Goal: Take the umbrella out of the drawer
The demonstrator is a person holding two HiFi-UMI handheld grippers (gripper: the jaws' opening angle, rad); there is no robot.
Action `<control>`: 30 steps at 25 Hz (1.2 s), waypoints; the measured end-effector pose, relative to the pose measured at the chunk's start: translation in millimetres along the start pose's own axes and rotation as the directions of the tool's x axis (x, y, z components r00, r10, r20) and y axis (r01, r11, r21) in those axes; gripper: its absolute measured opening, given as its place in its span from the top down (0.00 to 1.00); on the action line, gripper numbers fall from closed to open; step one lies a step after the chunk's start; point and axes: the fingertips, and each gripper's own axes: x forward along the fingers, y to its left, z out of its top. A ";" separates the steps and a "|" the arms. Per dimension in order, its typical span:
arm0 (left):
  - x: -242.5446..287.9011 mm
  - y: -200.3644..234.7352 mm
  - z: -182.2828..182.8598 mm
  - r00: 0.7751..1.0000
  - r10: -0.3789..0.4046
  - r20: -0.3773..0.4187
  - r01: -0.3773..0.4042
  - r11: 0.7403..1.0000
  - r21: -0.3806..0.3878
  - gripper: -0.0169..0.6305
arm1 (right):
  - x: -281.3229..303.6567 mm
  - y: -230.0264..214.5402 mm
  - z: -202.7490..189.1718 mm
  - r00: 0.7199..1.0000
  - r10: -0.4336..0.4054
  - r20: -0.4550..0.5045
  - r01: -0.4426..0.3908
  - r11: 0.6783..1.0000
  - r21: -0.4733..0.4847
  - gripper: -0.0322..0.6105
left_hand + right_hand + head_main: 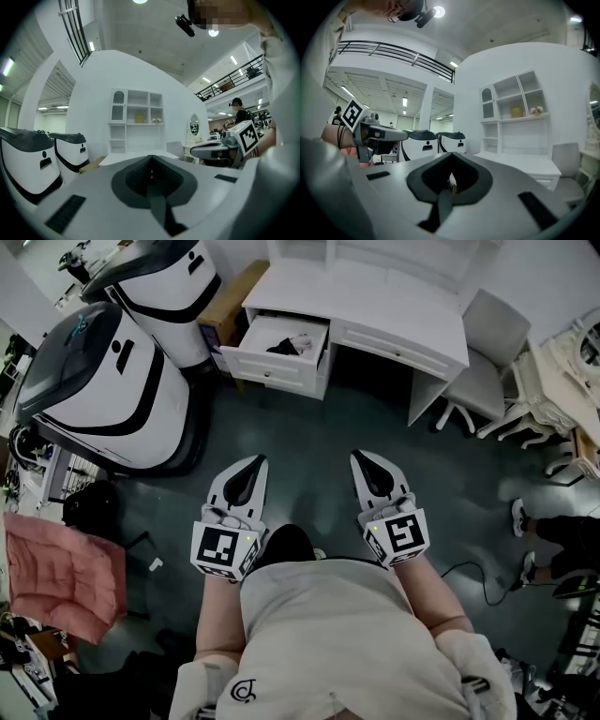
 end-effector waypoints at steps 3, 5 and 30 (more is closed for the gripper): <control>3.7 13.4 -8.1 1.000 0.022 -0.017 -0.022 1.000 -0.018 0.96 | 12.0 1.9 -8.0 1.000 0.019 -0.013 -0.019 1.000 0.024 0.94; 9.1 25.5 -11.3 0.999 0.034 -0.016 -0.034 0.999 -0.033 0.96 | 23.8 2.4 -13.2 0.999 0.028 -0.018 -0.028 0.999 0.033 0.94; 229.3 303.9 -14.0 0.971 -0.226 -0.072 0.224 0.974 -0.029 0.96 | 347.7 -58.3 -18.8 0.971 -0.215 -0.100 0.223 0.972 0.073 0.94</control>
